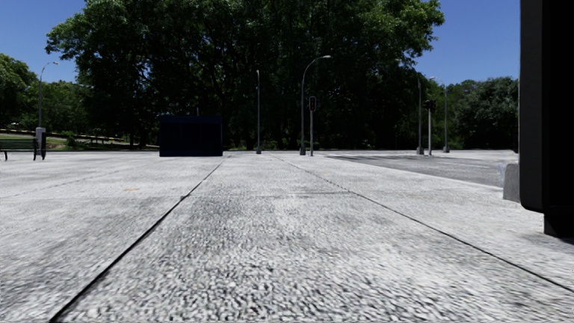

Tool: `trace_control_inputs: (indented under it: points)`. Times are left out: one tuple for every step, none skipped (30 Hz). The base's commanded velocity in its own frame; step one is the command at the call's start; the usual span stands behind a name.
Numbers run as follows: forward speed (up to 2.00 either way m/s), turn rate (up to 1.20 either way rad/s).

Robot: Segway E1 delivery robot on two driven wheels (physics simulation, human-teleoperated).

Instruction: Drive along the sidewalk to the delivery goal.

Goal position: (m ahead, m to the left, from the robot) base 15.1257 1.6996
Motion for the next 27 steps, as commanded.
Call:
trace_control_inputs:
  points:
    - [2.00,0.00]
    - [2.00,0.00]
    - [2.00,0.00]
    - [2.00,0.00]
    - [2.00,0.00]
    - [2.00,0.00]
    - [2.00,0.00]
    - [2.00,0.00]
    - [2.00,0.00]
    - [2.00,0.00]
    - [2.00,0.00]
    - [2.00,0.00]
    - [2.00,0.00]
    - [2.00,0.00]
    - [2.00,0.00]
    - [2.00,0.00]
    - [2.00,0.00]
    - [2.00,0.00]
    - [2.00,0.00]
    - [2.00,0.00]
    - [2.00,0.12]
    - [2.00,0.56]
    - [2.00,0.56]
    - [2.00,0.78]
    - [2.00,1.02]
    - [2.00,1.14]
    - [2.00,1.16]
